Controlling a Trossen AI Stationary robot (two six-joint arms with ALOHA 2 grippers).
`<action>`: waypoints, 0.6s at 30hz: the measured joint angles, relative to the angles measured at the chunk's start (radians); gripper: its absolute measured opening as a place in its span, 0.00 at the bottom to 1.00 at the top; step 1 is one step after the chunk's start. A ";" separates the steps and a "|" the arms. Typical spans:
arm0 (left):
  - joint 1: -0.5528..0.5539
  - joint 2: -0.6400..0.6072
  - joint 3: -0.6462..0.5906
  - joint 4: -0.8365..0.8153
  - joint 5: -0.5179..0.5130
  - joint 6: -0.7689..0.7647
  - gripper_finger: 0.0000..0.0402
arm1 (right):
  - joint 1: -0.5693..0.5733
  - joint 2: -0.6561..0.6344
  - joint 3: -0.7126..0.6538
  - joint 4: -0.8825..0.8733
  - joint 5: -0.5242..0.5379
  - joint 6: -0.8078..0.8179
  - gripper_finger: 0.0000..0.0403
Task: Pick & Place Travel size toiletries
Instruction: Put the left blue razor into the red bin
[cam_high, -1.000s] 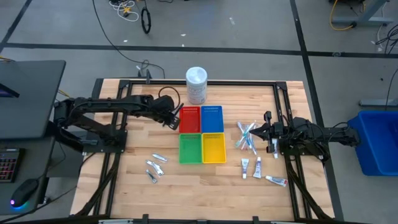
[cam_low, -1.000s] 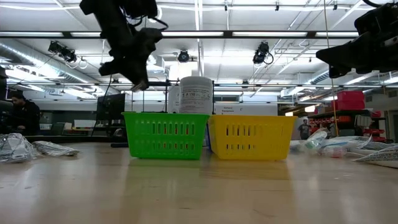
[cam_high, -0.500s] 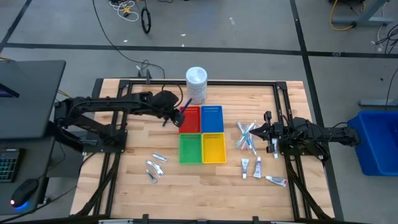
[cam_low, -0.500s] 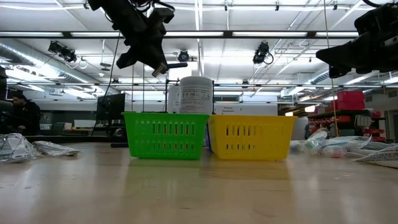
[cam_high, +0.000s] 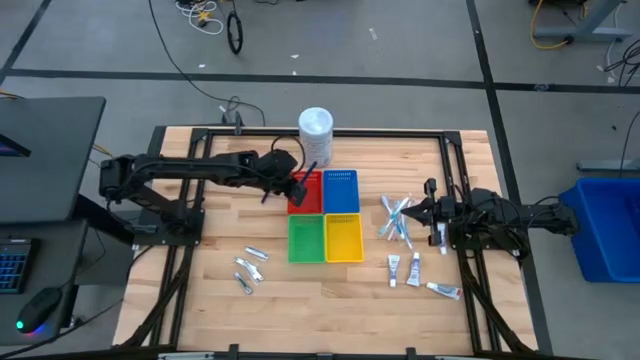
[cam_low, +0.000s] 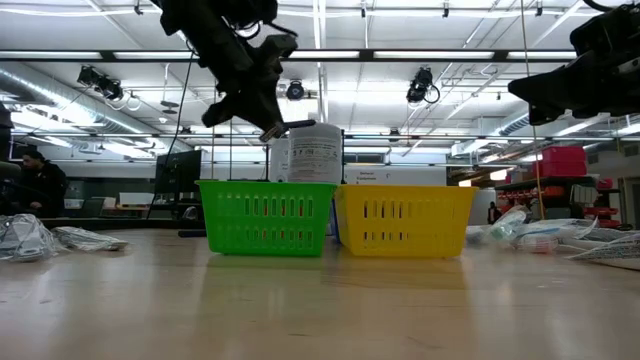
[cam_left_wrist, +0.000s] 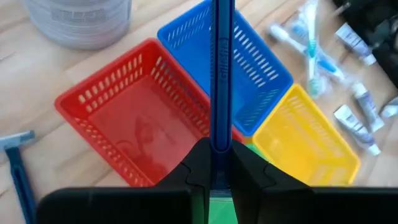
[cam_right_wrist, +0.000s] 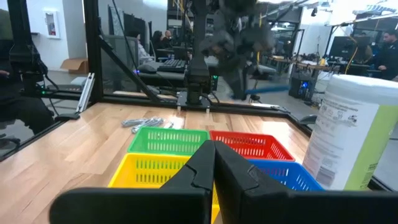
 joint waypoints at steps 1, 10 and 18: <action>0.000 0.012 0.000 0.030 0.009 0.000 0.11 | 0.000 -0.001 0.000 0.000 0.000 0.000 0.03; 0.005 0.035 0.000 0.037 0.008 0.000 0.09 | 0.000 0.026 0.000 -0.008 0.000 0.000 0.03; 0.005 0.035 0.000 0.038 -0.019 -0.024 0.13 | 0.000 0.027 0.000 -0.006 0.000 0.000 0.03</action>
